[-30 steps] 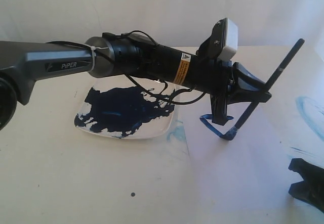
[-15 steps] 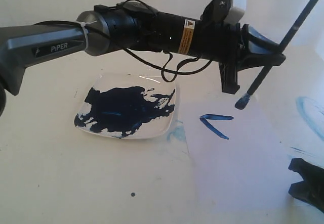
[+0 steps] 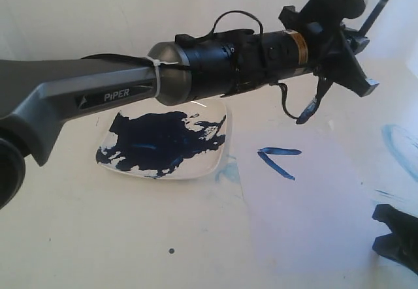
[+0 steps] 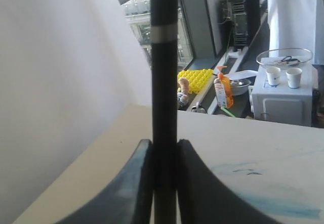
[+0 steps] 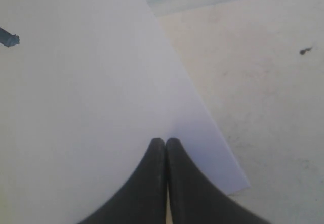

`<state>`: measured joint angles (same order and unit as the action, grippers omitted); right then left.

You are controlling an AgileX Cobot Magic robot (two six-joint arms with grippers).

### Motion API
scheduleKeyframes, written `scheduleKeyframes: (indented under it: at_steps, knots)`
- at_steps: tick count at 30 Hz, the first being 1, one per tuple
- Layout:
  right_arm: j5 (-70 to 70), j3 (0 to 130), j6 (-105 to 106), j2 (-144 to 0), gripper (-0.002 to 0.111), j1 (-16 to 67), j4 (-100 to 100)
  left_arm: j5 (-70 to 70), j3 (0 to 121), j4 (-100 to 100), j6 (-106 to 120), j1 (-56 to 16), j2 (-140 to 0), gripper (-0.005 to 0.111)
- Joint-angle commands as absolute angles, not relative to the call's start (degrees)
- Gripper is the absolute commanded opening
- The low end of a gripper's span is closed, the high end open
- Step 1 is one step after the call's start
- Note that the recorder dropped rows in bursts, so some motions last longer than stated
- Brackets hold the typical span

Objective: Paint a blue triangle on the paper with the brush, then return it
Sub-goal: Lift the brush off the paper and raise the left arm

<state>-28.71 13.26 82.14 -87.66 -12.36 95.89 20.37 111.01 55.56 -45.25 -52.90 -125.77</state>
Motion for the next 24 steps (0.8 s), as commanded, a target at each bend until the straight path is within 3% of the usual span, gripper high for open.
scheduleKeyframes:
  at_steps: [1,8,13,15,24]
  knots:
    - [-23.1,12.7,82.5,-88.1,0.0,-12.6,94.2,16.6,110.7,35.3,-30.0,-54.1,-124.9,0.0]
    - [-23.1,12.7,82.5,-88.1,0.0,-12.6,94.2,18.5,110.7,-9.8,10.0,-57.4,-124.6,0.0]
    - [-23.2,12.7,82.5,-88.1,0.0,-12.6,94.1,35.7,110.7,-46.0,50.7,-61.9,-124.6,0.0]
    - [-23.2,12.7,82.5,-88.1,0.0,-12.6,94.0,42.0,110.7,-49.1,55.0,-63.5,-124.6,0.0]
    - [-24.1,12.6,82.5,-88.1,0.0,-12.6,93.5,44.2,110.7,-52.2,50.8,-63.4,-125.7,0.0]
